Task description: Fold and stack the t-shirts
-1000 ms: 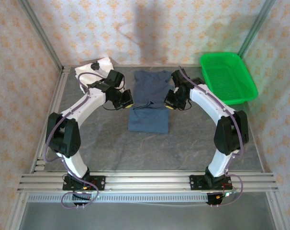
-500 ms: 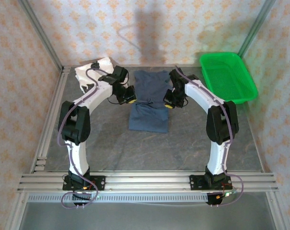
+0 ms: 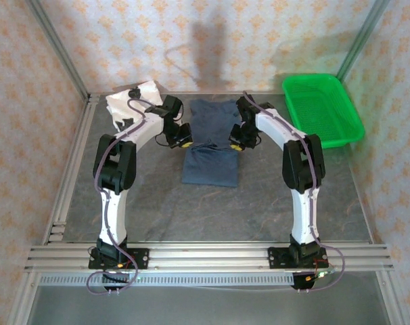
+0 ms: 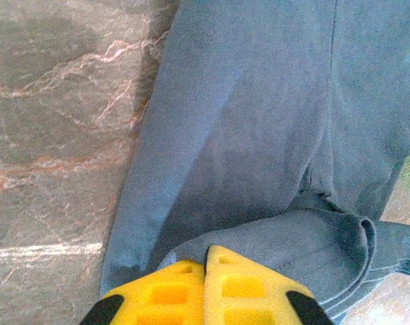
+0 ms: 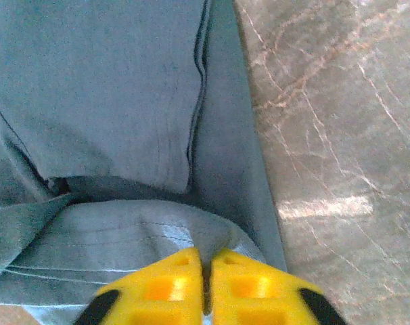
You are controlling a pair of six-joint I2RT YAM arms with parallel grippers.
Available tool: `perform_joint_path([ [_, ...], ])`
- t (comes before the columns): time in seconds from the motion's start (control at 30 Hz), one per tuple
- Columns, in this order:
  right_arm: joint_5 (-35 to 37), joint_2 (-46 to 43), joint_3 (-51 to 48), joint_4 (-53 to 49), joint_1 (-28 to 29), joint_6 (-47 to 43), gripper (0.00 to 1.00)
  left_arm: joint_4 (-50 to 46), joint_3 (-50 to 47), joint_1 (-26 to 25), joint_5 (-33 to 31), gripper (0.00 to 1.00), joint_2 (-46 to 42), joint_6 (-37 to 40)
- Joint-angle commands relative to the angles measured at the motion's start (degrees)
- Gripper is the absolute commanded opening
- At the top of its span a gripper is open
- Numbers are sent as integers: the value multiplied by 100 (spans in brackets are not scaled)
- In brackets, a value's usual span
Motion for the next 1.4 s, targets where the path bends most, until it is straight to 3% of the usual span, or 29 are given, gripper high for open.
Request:
perform_joint_path([
  [0.0,-1,147,410,-30,-62,24,23,-210,379,113,-112,23,14,57],
  [0.1,-15,155,668,-8,-175,152,37,-70,619,231,13,51,-37,-234],
  [0.17,-47,56,762,32,-287,213,41,-227,1000,265,-46,59,-78,-229],
  [0.27,117,-337,692,132,-408,236,46,-552,1445,344,-180,63,-227,-164],
  [0.47,-28,-1560,-425,785,-463,278,55,-565,1088,463,-212,68,-1074,-105],
  [0.67,-454,-3205,-2591,1896,-461,472,77,-102,-555,461,7,72,-2354,-114],
  [0.93,-888,-4915,-4683,2144,-404,830,80,516,-3020,461,464,77,-3857,-273],
  [1.07,-1107,-5640,-5817,2844,-335,1450,80,836,-3942,464,638,77,-4411,-437],
  [1.23,-1251,-5811,-6705,3840,-119,2138,76,1409,-4854,385,963,74,-4632,-869],
  [1.37,-1290,-5372,-6958,4654,166,2562,68,2062,-5350,160,1166,70,-4506,-1282],
])
